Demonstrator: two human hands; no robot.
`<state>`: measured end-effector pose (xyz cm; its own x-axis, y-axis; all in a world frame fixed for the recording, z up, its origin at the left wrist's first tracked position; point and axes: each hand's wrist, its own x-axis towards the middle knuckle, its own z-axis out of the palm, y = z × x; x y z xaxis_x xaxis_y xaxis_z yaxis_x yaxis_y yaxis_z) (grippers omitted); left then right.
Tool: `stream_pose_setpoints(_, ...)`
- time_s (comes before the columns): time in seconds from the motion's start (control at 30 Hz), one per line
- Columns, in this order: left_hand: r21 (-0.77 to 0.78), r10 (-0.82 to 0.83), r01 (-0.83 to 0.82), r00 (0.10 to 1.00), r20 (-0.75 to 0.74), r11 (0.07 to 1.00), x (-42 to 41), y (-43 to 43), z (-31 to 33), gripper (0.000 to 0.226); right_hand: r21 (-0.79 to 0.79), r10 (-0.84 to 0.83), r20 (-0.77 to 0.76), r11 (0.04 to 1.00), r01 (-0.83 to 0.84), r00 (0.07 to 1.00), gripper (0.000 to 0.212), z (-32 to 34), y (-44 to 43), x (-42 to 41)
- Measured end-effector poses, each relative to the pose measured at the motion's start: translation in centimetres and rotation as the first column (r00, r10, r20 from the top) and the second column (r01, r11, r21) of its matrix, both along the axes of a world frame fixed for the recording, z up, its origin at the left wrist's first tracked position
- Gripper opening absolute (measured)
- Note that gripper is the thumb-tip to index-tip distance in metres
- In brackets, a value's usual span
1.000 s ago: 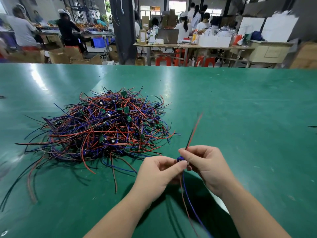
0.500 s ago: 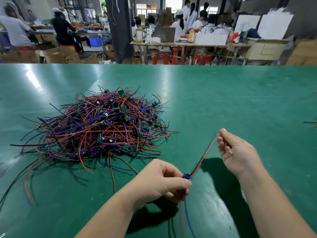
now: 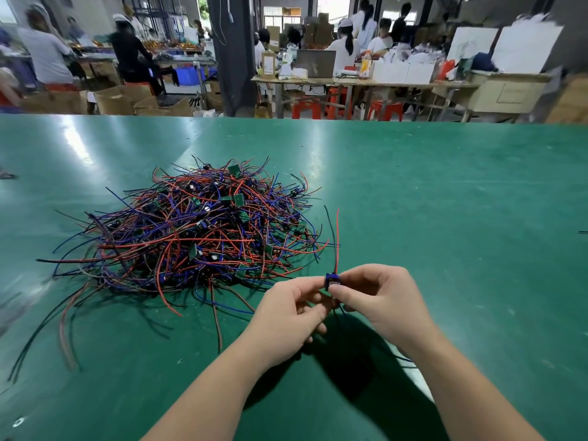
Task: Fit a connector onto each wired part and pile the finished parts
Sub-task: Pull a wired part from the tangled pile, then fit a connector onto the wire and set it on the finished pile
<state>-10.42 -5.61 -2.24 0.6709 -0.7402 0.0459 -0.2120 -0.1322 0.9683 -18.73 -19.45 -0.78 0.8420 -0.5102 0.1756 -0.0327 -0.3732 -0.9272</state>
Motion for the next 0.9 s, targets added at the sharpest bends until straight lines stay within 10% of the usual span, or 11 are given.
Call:
stream_pose_setpoints(0.17, 0.085, -0.059, 0.02, 0.873, 0.484, 0.996, 0.3, 0.2, -0.4, 0.043, 0.091, -0.082, 0.087, 0.993, 0.074, 0.993, 0.011, 0.3, -0.3, -0.2)
stream_pose_setpoints(0.3, 0.093, 0.174, -0.348, 0.66, 0.731, 0.933, 1.8, 0.8, -0.8, 0.037, 0.004, -0.383, 0.143, 0.922, 0.387, 0.913, 0.017, 0.6, -3.7, -0.7)
stream_pose_setpoints(0.63, 0.266, 0.259, -0.698, 0.549, 0.795, 0.665, 3.1, 1.3, -1.1, 0.04, -0.548, -0.754, -0.261, 0.63, 0.55, 0.603, 0.009, -0.9, -10.0, -3.0)
stream_pose_setpoints(0.9, 0.289, 0.283, -0.743, 0.538, 0.794, 0.603, 3.4, 1.4, 0.0, 0.049, -0.456, -0.58, -0.039, 0.735, 0.502, 0.814, 0.019, 0.0, -6.2, -1.9)
